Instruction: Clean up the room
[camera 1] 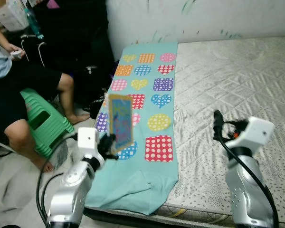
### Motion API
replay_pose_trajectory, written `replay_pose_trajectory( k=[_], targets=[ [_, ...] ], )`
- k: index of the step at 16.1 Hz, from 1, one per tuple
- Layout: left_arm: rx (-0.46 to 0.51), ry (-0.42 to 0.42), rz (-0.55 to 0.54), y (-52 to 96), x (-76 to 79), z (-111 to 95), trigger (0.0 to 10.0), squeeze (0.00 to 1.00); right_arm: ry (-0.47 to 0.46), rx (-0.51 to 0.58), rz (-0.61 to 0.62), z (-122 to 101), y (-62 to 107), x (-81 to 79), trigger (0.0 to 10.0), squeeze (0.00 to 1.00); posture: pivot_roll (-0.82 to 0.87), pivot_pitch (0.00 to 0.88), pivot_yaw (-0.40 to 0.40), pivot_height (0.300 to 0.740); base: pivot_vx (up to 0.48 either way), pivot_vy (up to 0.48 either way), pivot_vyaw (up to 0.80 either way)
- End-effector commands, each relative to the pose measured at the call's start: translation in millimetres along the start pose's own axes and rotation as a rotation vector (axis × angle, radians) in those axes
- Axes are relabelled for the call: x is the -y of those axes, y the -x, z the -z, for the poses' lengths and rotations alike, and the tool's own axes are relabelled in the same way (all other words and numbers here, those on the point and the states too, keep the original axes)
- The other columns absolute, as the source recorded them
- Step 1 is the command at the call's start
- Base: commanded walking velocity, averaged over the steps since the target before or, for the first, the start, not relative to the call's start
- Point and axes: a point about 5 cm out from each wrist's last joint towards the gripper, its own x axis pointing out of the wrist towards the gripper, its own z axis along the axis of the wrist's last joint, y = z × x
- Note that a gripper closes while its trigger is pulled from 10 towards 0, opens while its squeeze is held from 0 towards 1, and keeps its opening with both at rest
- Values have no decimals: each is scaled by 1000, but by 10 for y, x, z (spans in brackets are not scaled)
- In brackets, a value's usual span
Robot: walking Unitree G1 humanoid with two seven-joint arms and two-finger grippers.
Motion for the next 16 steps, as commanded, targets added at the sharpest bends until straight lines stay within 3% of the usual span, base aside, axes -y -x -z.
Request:
replay_pose_trajectory(
  k=[1, 3, 5, 9, 12, 16],
  targets=[
    [41, -24, -20, -28, -58, -98, 10000, 0, -14, 5, 4, 15, 8, -25, 10000, 0, -248, 0, 211, 740, 0, 0, 0],
    [48, -14, -2, -129, -23, -127, 10000, 0, -3, 16, -12, 7, -14, -60, 10000, 0, -266, 0, 211, 740, 0, 0, 0],
    [70, 3, -12, -156, 9, -125, 10000, 0, 10, 10, -77, -9, -75, -141, 10000, 0, -243, 0, 151, 740, 0, 0, 0],
    [129, 20, -172, 38, -196, -67, 10000, 0, 42, -46, -243, 51, -264, -409, 10000, 0, -144, 0, 23, 740, 0, 0, 0],
    [156, 32, -272, 226, -358, -59, 10000, 0, 31, -67, -320, 90, -379, -645, 10000, 0, -80, 0, -26, 740, 0, 0, 0],
    [168, 53, -315, 355, -392, -46, 10000, 0, 20, -87, -377, 153, -311, -762, 10000, 0, -66, 0, -39, 740, 0, 0, 0]
  ],
)
